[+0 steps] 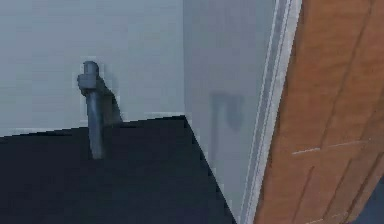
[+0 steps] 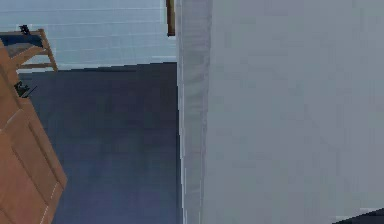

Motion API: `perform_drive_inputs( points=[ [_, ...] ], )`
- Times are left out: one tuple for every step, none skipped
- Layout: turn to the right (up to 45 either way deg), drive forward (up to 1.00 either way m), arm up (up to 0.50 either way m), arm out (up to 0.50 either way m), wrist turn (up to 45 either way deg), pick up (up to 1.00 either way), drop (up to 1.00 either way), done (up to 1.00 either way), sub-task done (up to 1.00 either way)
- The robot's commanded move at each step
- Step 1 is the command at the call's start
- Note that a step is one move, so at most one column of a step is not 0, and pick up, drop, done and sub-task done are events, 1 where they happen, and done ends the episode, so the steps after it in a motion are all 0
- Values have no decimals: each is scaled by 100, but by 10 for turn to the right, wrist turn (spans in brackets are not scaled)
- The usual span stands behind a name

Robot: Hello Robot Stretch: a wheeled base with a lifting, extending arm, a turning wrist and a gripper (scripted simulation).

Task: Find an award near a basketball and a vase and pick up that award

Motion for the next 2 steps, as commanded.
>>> perform_drive_inputs(
  points=[
    [0, 15, 0, 0, 0, 0, 0, 0, 0],
    [450, 0, 0, 0, 0, 0, 0, 0, 0]
  ],
)
